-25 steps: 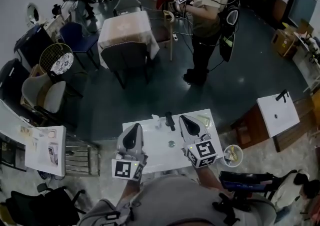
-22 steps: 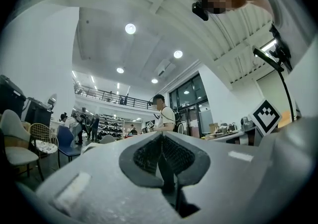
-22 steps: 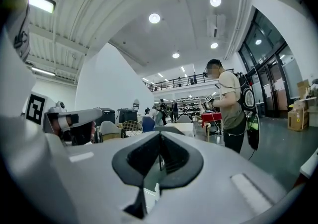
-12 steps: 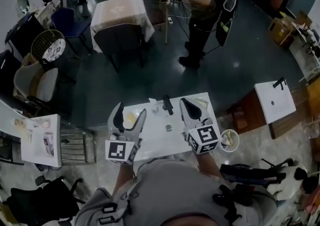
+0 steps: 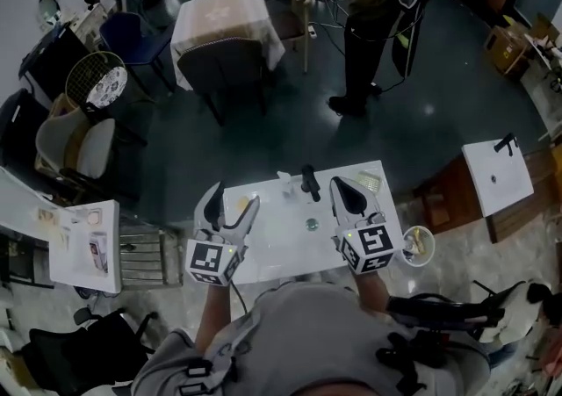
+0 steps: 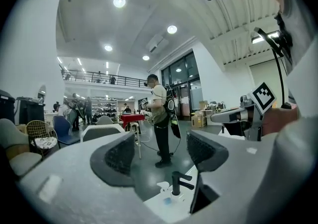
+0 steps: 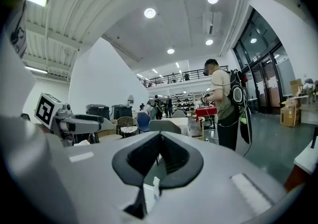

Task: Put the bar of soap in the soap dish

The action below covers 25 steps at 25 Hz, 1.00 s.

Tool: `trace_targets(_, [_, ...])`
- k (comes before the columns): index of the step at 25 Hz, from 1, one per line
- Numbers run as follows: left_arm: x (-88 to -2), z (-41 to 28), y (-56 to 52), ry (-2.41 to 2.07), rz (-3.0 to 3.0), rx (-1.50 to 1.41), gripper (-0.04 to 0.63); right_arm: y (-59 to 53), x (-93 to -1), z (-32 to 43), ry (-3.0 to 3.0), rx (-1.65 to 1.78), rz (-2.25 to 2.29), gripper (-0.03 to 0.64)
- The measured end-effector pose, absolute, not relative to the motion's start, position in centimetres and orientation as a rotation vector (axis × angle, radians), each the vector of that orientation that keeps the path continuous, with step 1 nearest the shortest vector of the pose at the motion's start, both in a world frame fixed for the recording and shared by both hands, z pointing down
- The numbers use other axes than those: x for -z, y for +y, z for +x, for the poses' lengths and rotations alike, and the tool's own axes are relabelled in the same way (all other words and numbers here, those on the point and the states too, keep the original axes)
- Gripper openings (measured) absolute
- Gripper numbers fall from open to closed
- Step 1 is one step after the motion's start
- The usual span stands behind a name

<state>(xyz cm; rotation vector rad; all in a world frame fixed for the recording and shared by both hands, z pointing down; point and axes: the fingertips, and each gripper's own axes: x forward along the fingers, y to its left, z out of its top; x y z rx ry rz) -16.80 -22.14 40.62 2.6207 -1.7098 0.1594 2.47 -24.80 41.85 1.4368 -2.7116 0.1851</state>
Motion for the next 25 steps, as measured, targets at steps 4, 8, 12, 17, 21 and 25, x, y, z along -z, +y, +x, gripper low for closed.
trace_targets(4, [-43.2,-17.9,-23.0,-1.661,2.614,-0.279,0.322,-24.5,-42.0,2.3,-2.707,-0.179,1.445,0.002])
trace_targets(8, [-46.3,-19.5,-24.1,-1.581,2.584,-0.439,0.324,-24.4,-42.2,2.4,-2.688,-0.165,1.446,0.002])
trace_targets(12, [-48.8,-20.4,-24.9,-1.466,2.601,-0.604,0.322,-24.2,-42.4,2.9,-2.669,-0.176,1.463,0.002])
trace_targets(17, [-51.7,-21.5,-26.3,-1.391,2.579,-0.707,0.322,-24.1,-42.8,3.1,-2.649,-0.18,1.452,0.002])
trace_targets(21, [-55.4,-22.0,-27.0,-1.288,2.559,-0.841,0.322,-24.4,-43.2,3.4,-2.628,-0.181,1.45,0.002])
trace_targets(25, [-59.7,-22.3,-27.3,-1.133,2.54,-1.047,0.324,-24.6,-43.6,3.7,-2.615,-0.186,1.443,0.002])
